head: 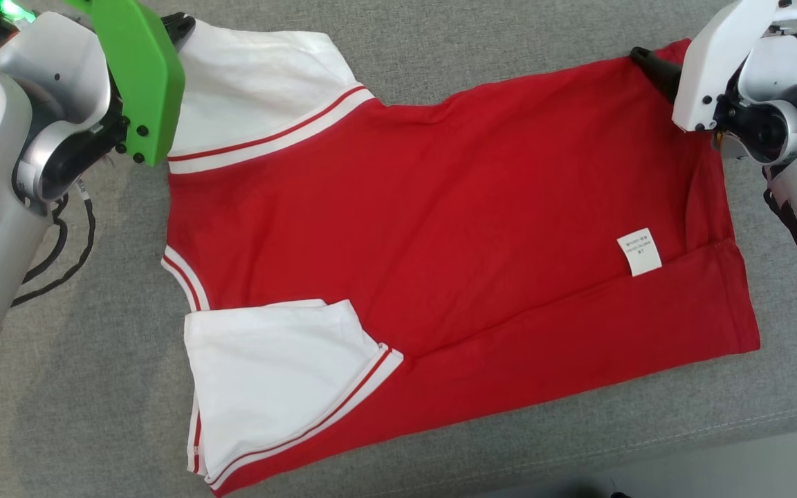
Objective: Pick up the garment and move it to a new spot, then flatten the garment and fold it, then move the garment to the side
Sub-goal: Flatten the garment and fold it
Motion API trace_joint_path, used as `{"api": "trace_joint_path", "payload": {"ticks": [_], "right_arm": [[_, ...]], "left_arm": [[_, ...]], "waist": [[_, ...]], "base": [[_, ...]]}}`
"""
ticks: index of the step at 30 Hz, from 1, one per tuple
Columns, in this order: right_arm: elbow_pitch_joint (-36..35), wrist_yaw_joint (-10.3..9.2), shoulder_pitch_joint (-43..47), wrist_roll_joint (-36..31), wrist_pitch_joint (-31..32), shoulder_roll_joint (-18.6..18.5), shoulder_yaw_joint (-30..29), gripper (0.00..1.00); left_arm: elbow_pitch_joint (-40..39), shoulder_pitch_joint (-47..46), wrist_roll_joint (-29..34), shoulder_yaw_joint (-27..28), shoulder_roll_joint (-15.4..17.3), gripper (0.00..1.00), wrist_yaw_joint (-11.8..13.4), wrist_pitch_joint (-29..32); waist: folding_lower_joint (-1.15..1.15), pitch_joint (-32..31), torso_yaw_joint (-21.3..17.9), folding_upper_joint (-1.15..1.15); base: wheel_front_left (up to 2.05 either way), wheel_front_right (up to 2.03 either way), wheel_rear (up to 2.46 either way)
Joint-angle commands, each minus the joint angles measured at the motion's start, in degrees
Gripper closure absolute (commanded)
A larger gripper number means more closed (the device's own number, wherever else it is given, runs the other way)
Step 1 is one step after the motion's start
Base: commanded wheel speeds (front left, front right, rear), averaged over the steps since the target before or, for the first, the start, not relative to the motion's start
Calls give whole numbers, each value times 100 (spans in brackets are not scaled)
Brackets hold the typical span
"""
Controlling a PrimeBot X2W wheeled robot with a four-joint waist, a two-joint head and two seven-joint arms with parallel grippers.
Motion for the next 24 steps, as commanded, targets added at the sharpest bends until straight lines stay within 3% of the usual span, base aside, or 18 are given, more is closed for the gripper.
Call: {"api": "trace_joint_path", "payload": {"ticks": [1, 2, 3, 4, 10, 18, 24], "right_arm": [[54, -9, -73, -46, -51, -13, 32, 31], [74, -9, -93, -62, -82, -20, 36, 46], [93, -9, -119, -63, -103, -18, 48, 85], [93, -9, -152, -80, -142, -24, 59, 100], [55, -10, -297, -158, -565, -88, 64, 100], [-44, -9, -302, -96, -1433, -204, -7, 100], [-171, -10, 3, 187, -2008, -395, -56, 100]], "left_arm": [[-7, 47, -36, 3, 7, 100, 33, -19], [-13, 49, -38, 0, 7, 100, 33, -24], [-18, 50, -37, -1, 10, 100, 36, -32], [-18, 54, -38, -3, 12, 100, 38, -40], [-29, -86, 208, 46, 93, 100, 11, -522], [216, -460, 614, 190, -20, 100, -36, -1839], [404, -398, 453, 170, -170, 100, -72, -2289]], "waist": [[0, 13, 25, 0], [0, 14, 33, 0], [0, 16, 39, 0], [0, 16, 44, 0], [0, -8, 43, 0], [0, -54, 39, 0], [0, -218, 121, 0]], "base": [[0, 0, 0], [0, 0, 0], [0, 0, 0], [0, 0, 0], [0, 0, 0], [0, 0, 0], [0, 0, 0]]}}
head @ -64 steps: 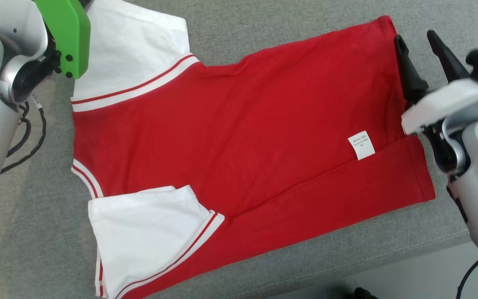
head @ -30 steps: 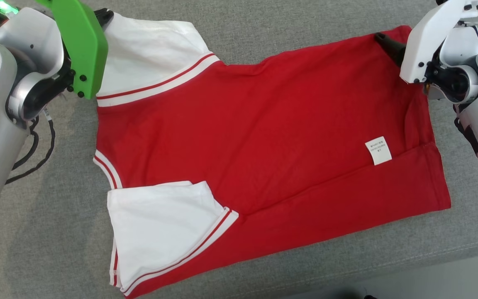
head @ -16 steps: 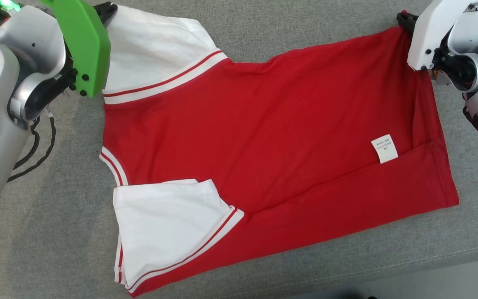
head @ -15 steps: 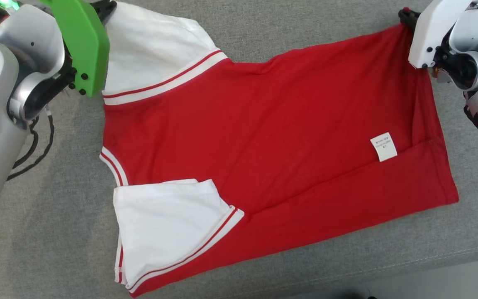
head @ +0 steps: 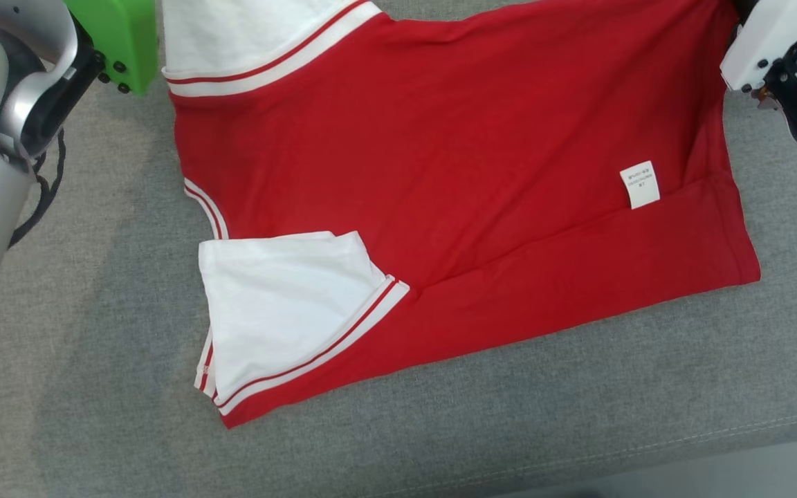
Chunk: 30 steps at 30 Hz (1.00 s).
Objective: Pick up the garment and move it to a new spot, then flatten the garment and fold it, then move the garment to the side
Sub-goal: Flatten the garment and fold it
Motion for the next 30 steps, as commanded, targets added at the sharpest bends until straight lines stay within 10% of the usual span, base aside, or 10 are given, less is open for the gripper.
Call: {"api": "trace_joint_path", "payload": {"ticks": [1, 11, 30], "right_arm": [[-61, -10, 181, 118, -120, -39, -12, 100], [-902, -10, 1236, 1102, -551, -630, 3, 100], [-1997, -9, 2907, 1657, -1025, -1510, 375, 100]], "left_arm": [[8, 146, -106, -3, -17, 100, -19, -56], [-955, 1306, -627, -3, 273, 100, 134, -162], [-3450, 3621, -1155, -36, 1216, 100, 1292, 89]], "waist": [[0, -103, 56, 0], [0, -544, 272, 0], [0, -1040, 485, 0]], "base": [[0, 0, 0], [0, 0, 0], [0, 0, 0]]}}
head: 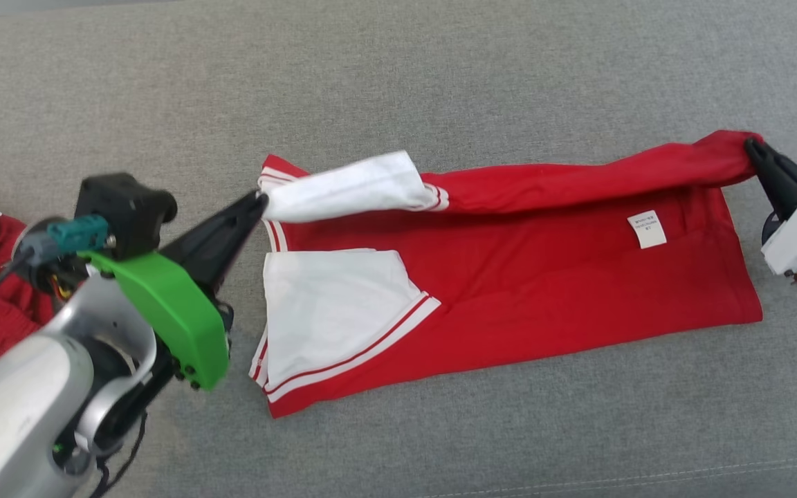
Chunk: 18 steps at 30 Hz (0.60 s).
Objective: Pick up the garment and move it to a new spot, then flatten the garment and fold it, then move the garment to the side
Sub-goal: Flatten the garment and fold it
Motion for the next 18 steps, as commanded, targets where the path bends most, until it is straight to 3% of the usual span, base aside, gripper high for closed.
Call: {"api": "trace_joint_path", "payload": {"ticks": [1, 9, 18], "right_arm": [[-16, -9, 137, 67, -50, -27, 24, 100], [191, -9, 437, 249, -103, -25, 90, 100], [521, -9, 522, 486, -67, 79, 251, 100]], "left_arm": [[-98, 205, -63, -16, 80, 100, 79, -13], [-314, 813, -240, -102, 125, 100, 293, -118], [-18, 1130, -197, -355, -71, 100, 295, -220]], "waist": [[0, -28, 29, 0], [0, -5, 90, 0], [0, 60, 120, 0]], "base": [[0, 0, 0], [0, 0, 0], [0, 0, 0]]}}
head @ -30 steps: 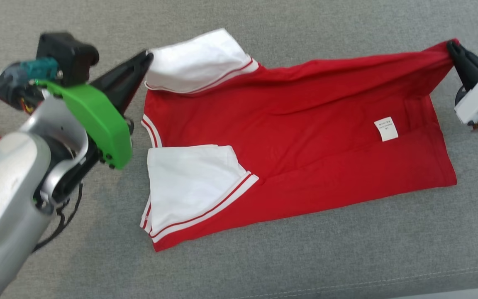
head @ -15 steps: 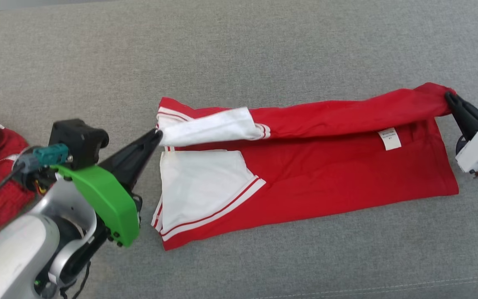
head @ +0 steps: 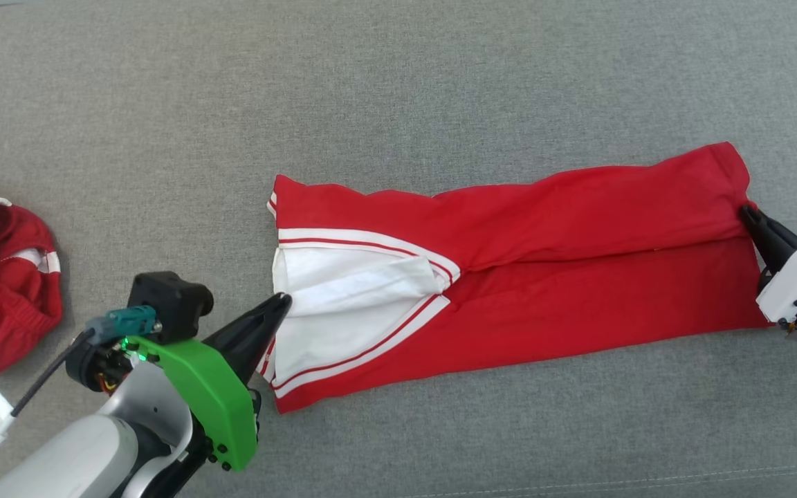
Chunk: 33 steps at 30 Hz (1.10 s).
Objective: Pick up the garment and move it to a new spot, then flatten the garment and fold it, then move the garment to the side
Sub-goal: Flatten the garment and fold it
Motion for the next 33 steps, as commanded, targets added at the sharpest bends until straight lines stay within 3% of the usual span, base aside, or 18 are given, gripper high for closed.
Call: {"api": "trace_joint_path", "payload": {"ticks": [1, 2, 3, 4, 6, 14, 20, 23, 29, 33], "right_arm": [[94, -9, 52, 122, 25, 50, -9, 100], [134, -9, 51, 182, 35, 102, -18, 75], [153, -8, 35, 216, 51, 131, -6, 33], [178, -8, 20, 232, 42, 139, 7, 3], [193, -8, 6, 150, -36, 125, 86, 0], [374, -8, 313, -466, -794, 117, 411, 0], [462, -9, 613, -920, -1274, 438, 322, 0], [352, -8, 765, -1274, -1319, 653, -55, 0], [-234, -9, 1502, -2286, -1316, 1257, -1229, 0], [-537, -8, 1977, -2848, -1317, 1649, -1835, 0]], "left_arm": [[90, 75, 106, -29, -24, 100, 11, -53], [166, 67, 205, -82, -11, 100, 23, -51], [234, 97, 197, -126, -67, 100, 31, -71], [274, 126, 208, -161, -126, 100, 48, -94], [396, 154, 296, -191, -191, 0, 128, -179], [790, 611, 441, -49, -586, 0, 534, -1040], [1372, 1044, 552, 377, -1113, 0, 1030, -2394], [1686, 1237, 715, 464, -1331, 0, 1080, -2855], [1700, 1678, 1530, 1055, -1928, 0, 1252, -3027], [1425, 2164, 2318, 1567, -2405, 0, 1041, -3018]], "waist": [[0, -13, -11, 0], [0, -27, -20, 0], [0, -48, -29, 0], [0, -72, -37, 0], [0, -146, -58, 0], [0, -714, -161, 0], [0, -1056, -235, 0], [0, -1139, -277, 0], [0, -1272, -292, 0], [0, -1372, -253, 0]], "base": [[0, 0, 0], [0, 0, 0], [0, 0, 0], [0, 0, 0], [0, 0, 0], [0, 0, 0], [0, 0, 0], [0, 0, 0], [0, 0, 0], [0, 0, 0]]}}
